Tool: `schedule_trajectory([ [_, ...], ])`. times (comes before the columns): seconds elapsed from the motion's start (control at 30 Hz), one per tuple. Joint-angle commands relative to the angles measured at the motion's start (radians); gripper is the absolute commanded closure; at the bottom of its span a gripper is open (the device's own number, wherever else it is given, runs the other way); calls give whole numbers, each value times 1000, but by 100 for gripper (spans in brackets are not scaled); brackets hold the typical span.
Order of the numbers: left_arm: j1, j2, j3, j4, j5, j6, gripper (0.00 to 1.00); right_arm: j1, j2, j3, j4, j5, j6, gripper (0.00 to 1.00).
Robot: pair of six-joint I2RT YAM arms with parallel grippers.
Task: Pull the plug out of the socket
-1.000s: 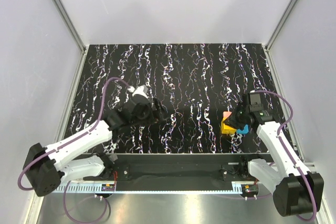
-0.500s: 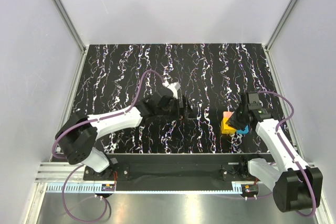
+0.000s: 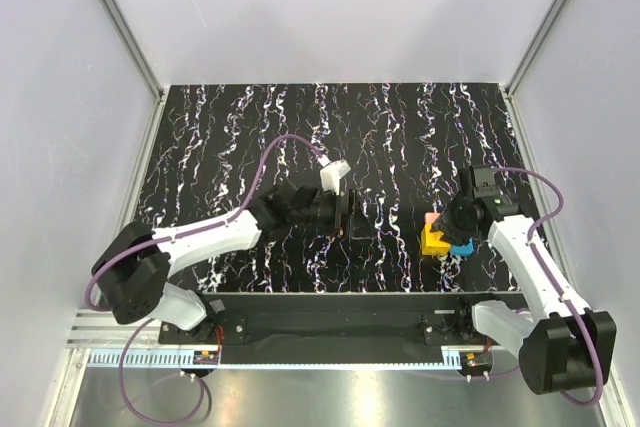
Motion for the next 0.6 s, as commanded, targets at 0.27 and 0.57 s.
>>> schedule_trajectory([
  [0.27, 3, -115, -39, 0, 93, 98, 12, 6, 73, 111, -37, -77, -70, 21],
  [0.57, 53, -189, -101, -14, 99, 104, 12, 10, 179, 160, -34, -34, -146, 16],
])
